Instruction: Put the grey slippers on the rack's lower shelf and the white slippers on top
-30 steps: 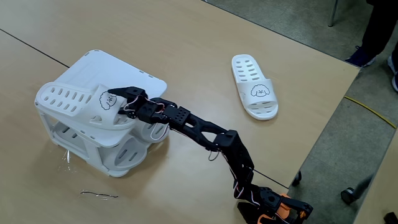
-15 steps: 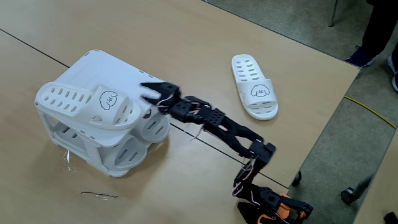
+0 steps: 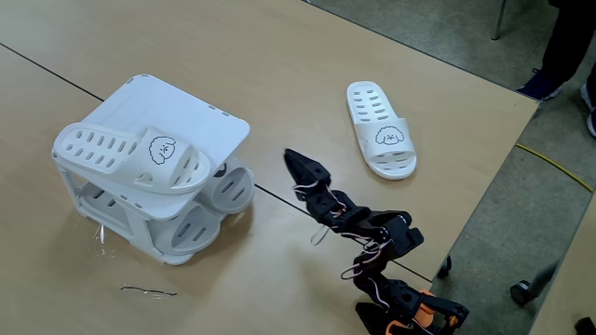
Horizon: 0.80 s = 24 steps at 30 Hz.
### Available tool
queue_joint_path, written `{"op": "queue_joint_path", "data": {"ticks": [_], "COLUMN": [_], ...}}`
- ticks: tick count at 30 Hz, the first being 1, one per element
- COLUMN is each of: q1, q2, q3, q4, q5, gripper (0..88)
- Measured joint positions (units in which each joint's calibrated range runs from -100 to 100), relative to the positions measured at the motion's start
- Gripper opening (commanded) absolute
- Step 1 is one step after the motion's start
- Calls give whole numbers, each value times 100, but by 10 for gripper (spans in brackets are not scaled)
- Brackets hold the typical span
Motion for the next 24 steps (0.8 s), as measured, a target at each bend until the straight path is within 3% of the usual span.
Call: {"op": "queue_joint_path", "data": {"ticks": [6, 13, 20, 24], "q1": [727, 1835, 3573, 3895], "q2": [66, 1765, 3348, 4016], "q3": [1132, 1402, 413, -279], "q4": [-747, -2438, -2609, -2609], "q5": [0, 0, 0, 0], "gripper": [15, 21, 21, 21]}}
